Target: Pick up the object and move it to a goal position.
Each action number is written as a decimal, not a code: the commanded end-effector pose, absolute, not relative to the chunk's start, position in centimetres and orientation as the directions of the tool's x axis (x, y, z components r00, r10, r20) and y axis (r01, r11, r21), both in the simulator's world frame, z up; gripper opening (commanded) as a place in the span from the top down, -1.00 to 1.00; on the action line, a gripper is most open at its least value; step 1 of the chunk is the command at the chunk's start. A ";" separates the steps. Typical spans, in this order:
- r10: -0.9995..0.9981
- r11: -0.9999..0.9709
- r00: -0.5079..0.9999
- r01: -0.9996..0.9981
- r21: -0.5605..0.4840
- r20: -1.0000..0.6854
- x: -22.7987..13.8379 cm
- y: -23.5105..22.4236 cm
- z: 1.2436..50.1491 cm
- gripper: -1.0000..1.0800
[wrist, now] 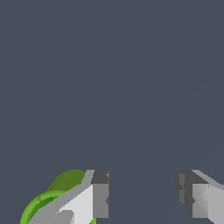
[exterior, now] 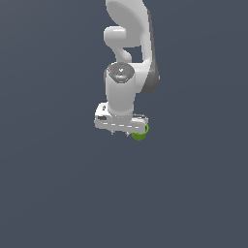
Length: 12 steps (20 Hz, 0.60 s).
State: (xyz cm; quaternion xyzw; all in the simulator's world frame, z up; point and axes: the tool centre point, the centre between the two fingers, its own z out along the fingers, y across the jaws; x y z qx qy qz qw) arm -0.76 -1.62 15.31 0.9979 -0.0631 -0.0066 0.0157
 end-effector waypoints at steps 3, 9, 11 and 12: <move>-0.192 -0.981 0.981 -0.191 0.042 -0.007 -1.3 0.0 14.7 -0.23; -0.288 -0.956 0.958 -0.288 0.054 0.003 -2.1 2.5 13.8 -0.23; -0.320 -0.946 0.948 -0.319 0.058 0.006 -2.4 3.2 13.5 -0.23; -0.335 -0.940 0.942 -0.335 0.059 0.009 -2.6 3.6 13.3 -0.23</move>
